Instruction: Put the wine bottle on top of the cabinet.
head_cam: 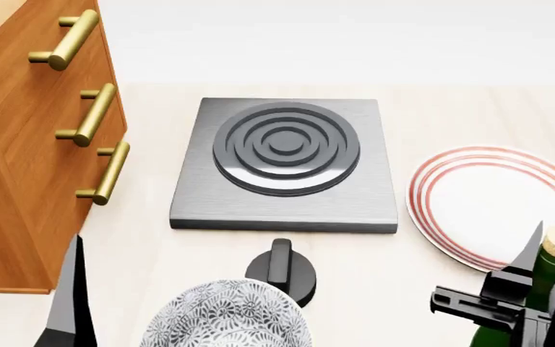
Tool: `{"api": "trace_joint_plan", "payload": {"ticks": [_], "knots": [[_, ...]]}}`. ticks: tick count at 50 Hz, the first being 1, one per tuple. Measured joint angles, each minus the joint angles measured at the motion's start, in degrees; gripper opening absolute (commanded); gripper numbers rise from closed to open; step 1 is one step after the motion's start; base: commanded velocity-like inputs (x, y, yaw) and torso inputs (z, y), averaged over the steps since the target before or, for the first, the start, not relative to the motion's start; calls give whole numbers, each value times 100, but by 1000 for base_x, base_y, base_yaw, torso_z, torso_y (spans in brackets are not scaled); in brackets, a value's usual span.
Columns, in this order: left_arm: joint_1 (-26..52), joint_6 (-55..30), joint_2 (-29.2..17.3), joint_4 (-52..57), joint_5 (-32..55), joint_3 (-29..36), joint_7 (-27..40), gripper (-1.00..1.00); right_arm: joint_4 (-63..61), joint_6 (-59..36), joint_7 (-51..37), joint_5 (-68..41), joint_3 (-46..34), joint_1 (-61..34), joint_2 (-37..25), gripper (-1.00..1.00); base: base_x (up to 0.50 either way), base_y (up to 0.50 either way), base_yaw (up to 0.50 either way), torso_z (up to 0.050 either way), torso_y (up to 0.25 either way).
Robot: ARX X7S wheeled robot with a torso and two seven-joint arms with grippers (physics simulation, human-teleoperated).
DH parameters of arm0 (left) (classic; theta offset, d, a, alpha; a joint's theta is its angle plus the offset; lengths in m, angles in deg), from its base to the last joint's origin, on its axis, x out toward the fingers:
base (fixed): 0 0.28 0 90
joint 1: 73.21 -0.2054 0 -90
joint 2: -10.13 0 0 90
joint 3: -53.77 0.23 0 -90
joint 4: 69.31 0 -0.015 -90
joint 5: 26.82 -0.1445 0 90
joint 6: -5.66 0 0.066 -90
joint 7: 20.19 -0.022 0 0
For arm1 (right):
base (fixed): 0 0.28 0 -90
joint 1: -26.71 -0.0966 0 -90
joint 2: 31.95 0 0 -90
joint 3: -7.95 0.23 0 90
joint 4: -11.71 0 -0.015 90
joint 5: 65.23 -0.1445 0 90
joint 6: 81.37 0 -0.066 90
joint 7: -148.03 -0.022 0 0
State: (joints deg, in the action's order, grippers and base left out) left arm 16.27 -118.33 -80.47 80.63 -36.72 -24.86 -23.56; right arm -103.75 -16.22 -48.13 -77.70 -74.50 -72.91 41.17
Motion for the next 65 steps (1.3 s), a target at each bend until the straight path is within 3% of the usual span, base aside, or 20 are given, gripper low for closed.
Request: {"api": "trace_joint_plan", "payload": {"ticks": [10,33,65], "knots": [[3,-36,-5,-2,31,27,-1,100,-690,-867,-26,-357,61,-443,-231,-100,0,0,0,0,0],[18,-86,-21,-3,-9,115,-15,100,-2023,-3135,-116,-1400,-268,-2602,-390,-100,0,0,0,0,0],[45,-131,-59,-263,102,782,-153,100,-1219,-3089,-115,-1512,-1566,-3832,374,-100,0,0,0,0,1]]}}
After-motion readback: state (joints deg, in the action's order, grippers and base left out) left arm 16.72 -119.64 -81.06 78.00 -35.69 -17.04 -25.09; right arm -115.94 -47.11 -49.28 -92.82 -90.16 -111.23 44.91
